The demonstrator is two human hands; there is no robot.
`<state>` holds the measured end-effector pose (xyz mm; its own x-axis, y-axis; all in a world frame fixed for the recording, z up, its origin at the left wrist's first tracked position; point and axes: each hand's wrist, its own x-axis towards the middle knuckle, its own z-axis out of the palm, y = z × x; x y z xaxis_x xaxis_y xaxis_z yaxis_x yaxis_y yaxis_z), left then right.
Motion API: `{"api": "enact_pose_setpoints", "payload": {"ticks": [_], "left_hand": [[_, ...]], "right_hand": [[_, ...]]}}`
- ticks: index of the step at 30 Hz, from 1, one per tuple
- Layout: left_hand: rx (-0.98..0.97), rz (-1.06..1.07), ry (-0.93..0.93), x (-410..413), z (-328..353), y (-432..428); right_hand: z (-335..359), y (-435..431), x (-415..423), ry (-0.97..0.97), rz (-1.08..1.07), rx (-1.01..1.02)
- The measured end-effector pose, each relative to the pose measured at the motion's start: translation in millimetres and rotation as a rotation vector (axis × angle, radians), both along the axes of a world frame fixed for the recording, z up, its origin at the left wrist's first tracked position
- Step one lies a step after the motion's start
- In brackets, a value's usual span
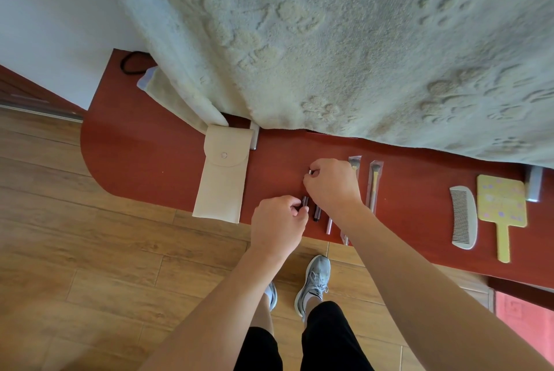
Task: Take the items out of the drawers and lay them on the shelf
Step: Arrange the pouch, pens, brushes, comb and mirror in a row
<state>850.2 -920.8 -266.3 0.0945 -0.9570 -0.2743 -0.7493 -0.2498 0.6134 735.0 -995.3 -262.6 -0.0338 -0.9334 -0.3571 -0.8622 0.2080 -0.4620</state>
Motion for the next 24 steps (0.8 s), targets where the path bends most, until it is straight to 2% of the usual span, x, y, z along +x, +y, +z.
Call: {"api": "enact_pose_setpoints", "payload": {"ticks": [12, 24], "left_hand": [[-0.045, 0.023, -0.107, 38, 16, -2], [-0.161, 0.093, -0.124, 127, 19, -17]], "right_hand": [[19, 15, 3, -0.112, -0.059, -0.132], [24, 37, 59, -0.211, -0.067, -0.119]]}}
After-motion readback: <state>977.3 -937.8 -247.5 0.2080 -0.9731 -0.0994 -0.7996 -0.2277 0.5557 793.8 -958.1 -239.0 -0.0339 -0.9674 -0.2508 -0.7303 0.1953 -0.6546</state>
